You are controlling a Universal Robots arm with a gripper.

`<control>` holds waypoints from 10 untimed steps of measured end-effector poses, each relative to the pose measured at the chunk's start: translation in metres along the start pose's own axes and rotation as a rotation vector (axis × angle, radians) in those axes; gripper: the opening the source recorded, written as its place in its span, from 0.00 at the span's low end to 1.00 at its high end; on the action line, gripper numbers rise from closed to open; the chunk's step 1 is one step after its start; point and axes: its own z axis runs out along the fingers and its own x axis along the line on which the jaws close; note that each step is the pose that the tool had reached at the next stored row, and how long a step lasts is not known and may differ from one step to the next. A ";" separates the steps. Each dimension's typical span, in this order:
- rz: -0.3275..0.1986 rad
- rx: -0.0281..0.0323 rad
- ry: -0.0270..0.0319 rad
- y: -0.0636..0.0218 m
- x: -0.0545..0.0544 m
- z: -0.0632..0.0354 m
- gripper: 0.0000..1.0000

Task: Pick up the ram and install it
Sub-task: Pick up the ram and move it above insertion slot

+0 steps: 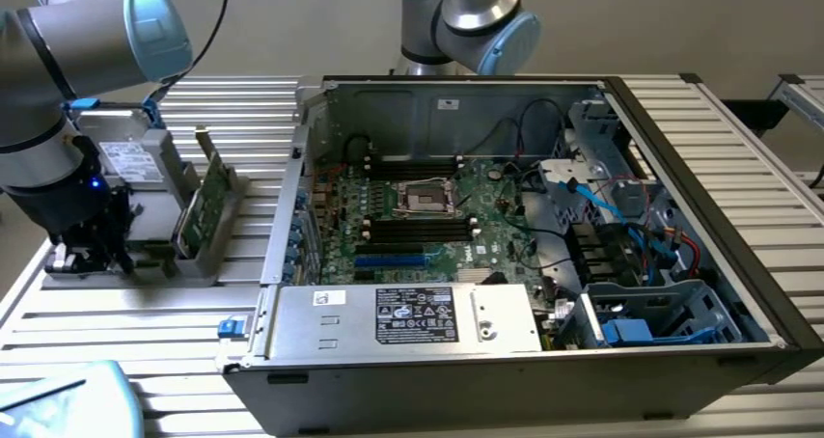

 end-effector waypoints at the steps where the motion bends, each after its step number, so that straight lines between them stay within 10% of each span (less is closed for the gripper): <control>1: 0.000 -0.0001 -0.0013 0.0001 0.000 -0.0014 0.15; 10: -0.001 -0.0010 -0.0182 0.0014 0.000 -0.0237 0.15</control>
